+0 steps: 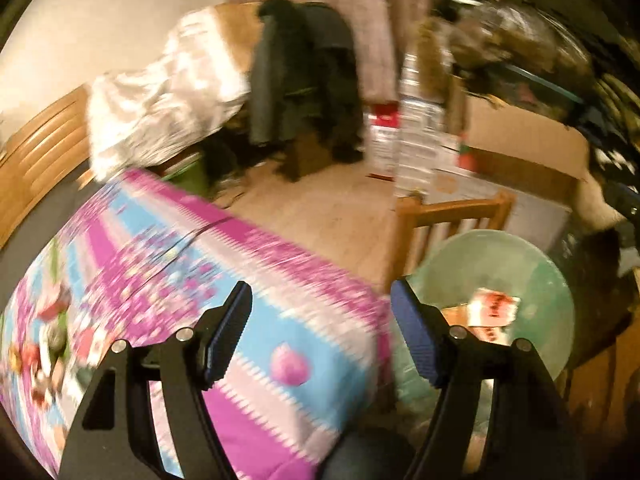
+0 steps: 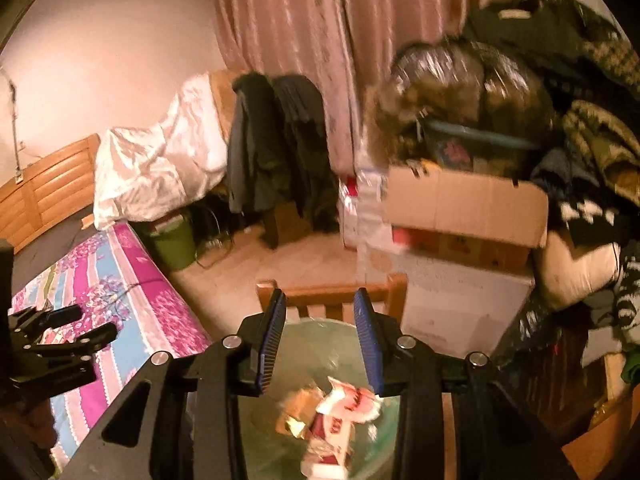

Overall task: Collect trash
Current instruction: 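Return both tools from the bin to the quilt, then grasp the white wrapper with the left tool while the right tool grasps the red Double Happiness pack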

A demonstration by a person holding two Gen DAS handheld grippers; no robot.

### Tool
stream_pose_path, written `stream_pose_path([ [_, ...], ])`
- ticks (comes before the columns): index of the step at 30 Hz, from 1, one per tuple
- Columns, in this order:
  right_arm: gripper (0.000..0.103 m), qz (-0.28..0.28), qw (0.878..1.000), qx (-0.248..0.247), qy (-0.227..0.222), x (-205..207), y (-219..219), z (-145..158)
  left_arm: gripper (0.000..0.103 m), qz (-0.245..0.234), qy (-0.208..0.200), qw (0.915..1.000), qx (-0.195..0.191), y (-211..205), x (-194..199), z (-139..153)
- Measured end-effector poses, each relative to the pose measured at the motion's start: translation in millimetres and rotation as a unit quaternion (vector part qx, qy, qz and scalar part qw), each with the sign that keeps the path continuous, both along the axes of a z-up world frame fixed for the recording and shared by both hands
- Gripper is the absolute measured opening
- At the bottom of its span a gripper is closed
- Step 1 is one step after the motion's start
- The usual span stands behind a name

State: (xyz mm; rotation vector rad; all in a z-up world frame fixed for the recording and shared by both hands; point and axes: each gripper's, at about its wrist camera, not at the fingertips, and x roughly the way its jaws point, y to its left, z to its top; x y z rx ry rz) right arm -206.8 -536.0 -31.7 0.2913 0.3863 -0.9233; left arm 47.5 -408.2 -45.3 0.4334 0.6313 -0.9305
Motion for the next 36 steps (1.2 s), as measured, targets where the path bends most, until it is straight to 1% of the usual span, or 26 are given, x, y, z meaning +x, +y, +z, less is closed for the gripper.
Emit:
stream_pose_path([
  [3,0.04,0.04,0.999,0.002,0.007,27.5,18.9,-5.5,0.071,0.052,-0.001,0.9987,-0.001,43.8,21.7,-5.0],
  [6,0.04,0.093,0.995,0.016,0.028,66.8,36.1,-16.3,0.071,0.111,0.014,0.9937,-0.003,91.8,45.2,-12.2],
  [7,0.041,0.106,0.994,0.02,0.031,77.2,41.2,-18.7,0.071,0.138,0.022,0.9902,-0.006,111.0,54.2,-15.4],
  [9,0.045,0.155,0.986,0.038,0.041,110.5,54.5,-26.1,0.071,0.176,0.038,0.9836,-0.01,140.1,68.2,-21.4],
  [10,0.047,0.179,0.982,0.044,0.049,127.3,60.9,-29.3,0.071,0.203,0.049,0.9779,-0.016,160.9,77.2,-25.2],
  [11,0.048,0.213,0.974,0.052,0.056,150.8,70.5,-34.8,0.071,0.222,0.056,0.9732,-0.022,175.9,82.6,-27.5],
  [12,0.048,0.231,0.97,0.056,0.059,164.2,77.2,-38.6,0.071,0.24,0.064,0.9682,-0.027,190.9,88.6,-30.2],
  [13,0.048,0.266,0.96,0.068,0.061,187.0,86.7,-43.9,0.071,0.263,0.074,0.9612,-0.035,208.5,96.2,-33.4],
  [14,0.048,0.287,0.953,0.078,0.061,202.1,92.3,-47.0,0.071,0.284,0.084,0.9542,-0.044,224.4,102.4,-36.2],
  [15,0.048,0.313,0.944,0.09,0.06,221.4,99.5,-51.5,0.072,0.303,0.094,0.9469,-0.053,238.0,109.0,-38.4],
  [16,0.048,0.336,0.934,0.102,0.061,239.2,107.0,-56.1,0.072,0.329,0.11,0.9356,-0.067,256.1,118.6,-42.4],
  [17,0.048,0.364,0.922,0.113,0.065,261.7,116.6,-61.6,0.072,0.344,0.123,0.9278,-0.077,267.3,125.6,-45.1],
  [19,0.048,0.405,0.903,0.119,0.077,299.4,136.1,-69.6,0.072,0.371,0.147,0.9116,-0.1,286.3,141.8,-50.6],
  [21,0.05,0.444,0.884,0.115,0.092,338.0,155.2,-76.1,0.072,0.38,0.175,0.9002,-0.122,295.1,157.8,-55.3],
  [22,0.055,0.462,0.874,0.116,0.098,353.6,162.3,-78.5,0.073,0.381,0.187,0.8956,-0.133,297.5,166.2,-58.6],
  [23,0.059,0.482,0.862,0.117,0.104,373.4,170.2,-81.7,0.074,0.382,0.195,0.8927,-0.138,296.3,174.0,-62.8],
  [25,0.059,0.503,0.849,0.114,0.114,404.4,179.7,-86.3,0.074,0.384,0.208,0.8886,-0.14,291.7,187.0,-71.5],
  [27,0.061,0.523,0.833,0.125,0.129,435.4,186.4,-95.3,0.074,0.381,0.226,0.8849,-0.144,285.6,197.6,-79.2],
  [28,0.061,0.527,0.829,0.125,0.135,447.3,190.0,-99.0,0.074,0.378,0.236,0.8832,-0.146,282.3,203.1,-83.7],
  [30,0.061,0.542,0.817,0.126,0.152,471.4,196.7,-108.9,0.074,0.373,0.246,0.8843,-0.137,275.3,210.3,-91.2],
  [31,0.061,0.553,0.806,0.131,0.163,484.0,200.9,-115.0,0.074,0.373,0.244,0.8864,-0.125,271.4,214.1,-95.4],
  [33,0.061,0.563,0.798,0.125,0.176,494.8,202.8,-123.4,0.073,0.369,0.25,0.8877,-0.115,270.1,221.9,-104.6],
  [35,0.061,0.579,0.782,0.128,0.194,508.7,208.2,-133.7,0.067,0.368,0.264,0.8843,-0.115,270.3,226.2,-111.7],
  [36,0.061,0.586,0.775,0.131,0.196,512.2,208.1,-137.1,0.067,0.365,0.27,0.8835,-0.115,270.2,227.8,-114.7],
])
